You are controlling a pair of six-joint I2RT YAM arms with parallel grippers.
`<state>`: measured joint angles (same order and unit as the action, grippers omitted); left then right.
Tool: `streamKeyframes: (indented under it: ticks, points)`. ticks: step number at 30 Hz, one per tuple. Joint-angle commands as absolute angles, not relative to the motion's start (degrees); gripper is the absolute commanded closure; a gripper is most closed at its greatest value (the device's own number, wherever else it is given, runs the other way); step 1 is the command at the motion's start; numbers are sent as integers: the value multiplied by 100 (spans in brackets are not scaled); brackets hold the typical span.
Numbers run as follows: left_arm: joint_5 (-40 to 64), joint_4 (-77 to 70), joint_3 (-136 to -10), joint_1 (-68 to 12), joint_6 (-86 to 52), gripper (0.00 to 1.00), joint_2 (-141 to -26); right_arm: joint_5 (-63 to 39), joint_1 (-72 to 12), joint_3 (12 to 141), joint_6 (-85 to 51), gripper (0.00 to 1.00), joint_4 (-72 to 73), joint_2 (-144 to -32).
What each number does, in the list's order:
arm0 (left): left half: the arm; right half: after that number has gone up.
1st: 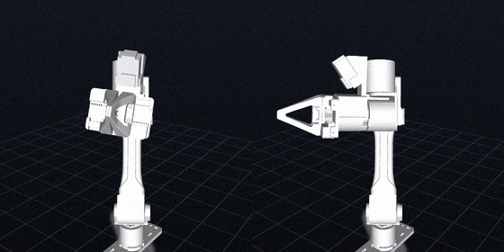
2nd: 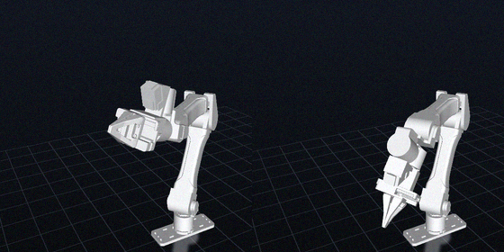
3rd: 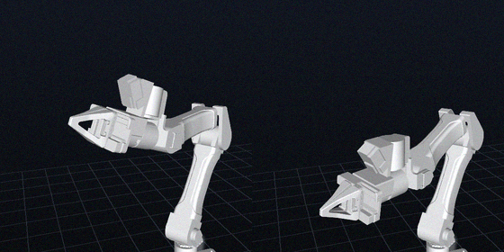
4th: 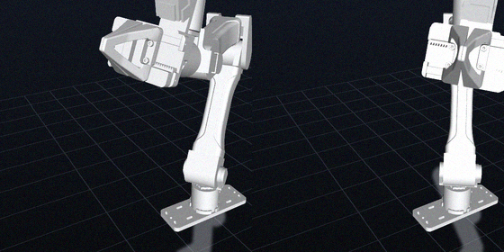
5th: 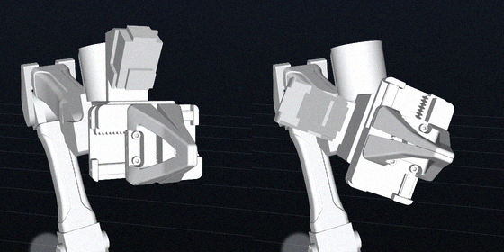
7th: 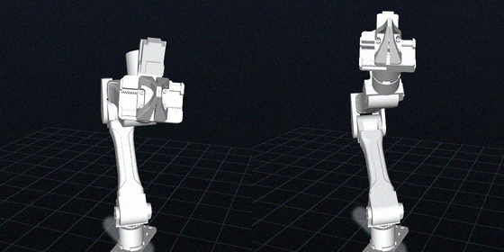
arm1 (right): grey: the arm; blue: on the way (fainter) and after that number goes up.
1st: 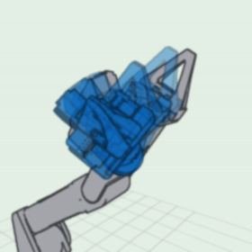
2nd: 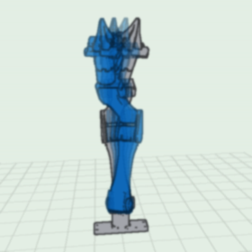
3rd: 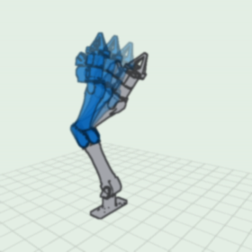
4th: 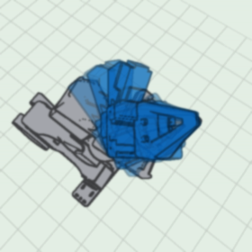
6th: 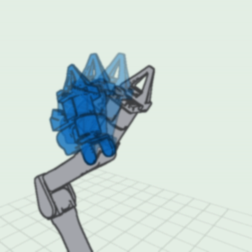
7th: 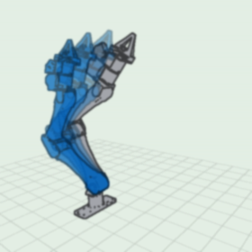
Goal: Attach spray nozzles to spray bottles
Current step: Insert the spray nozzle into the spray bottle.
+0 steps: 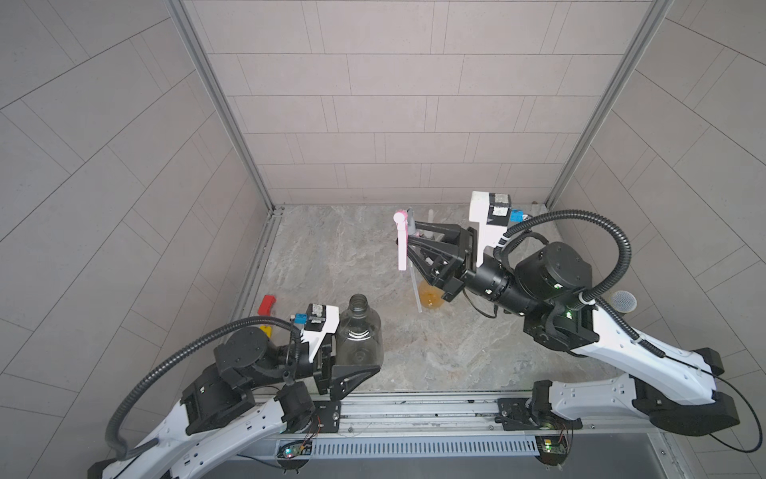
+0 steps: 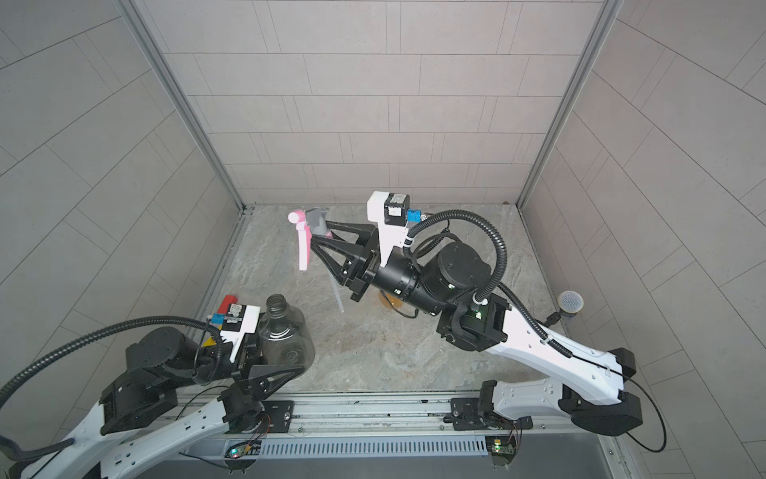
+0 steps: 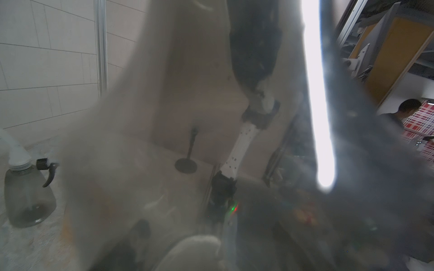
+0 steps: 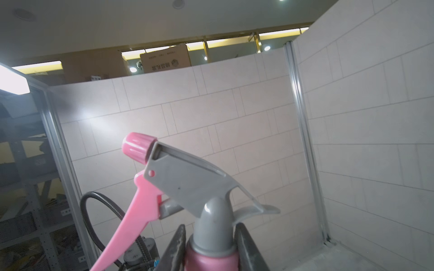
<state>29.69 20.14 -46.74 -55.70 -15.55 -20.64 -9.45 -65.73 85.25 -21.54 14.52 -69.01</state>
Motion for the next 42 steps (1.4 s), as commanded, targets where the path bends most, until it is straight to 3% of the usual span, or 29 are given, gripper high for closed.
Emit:
streamKeyframes:
  ticks: [1,9,16,42]
  points:
    - [3475,1261,-4617,-5571,-1792,100,-2128,-1506,-6592,8681,-2346,72,2523,-7063]
    - [3876,905,-4548,-5572,-1984,100,-2374,-1542,-6631,9146,-2599,73,3257,-7597]
    - [3814,923,-4491,-5571,-1962,100,-2325,-1687,-6766,9743,-2505,74,3055,-7896]
    - [3822,1062,-4669,-5573,-1816,100,-2418,-1848,-6800,9483,-2678,76,3288,-8105]
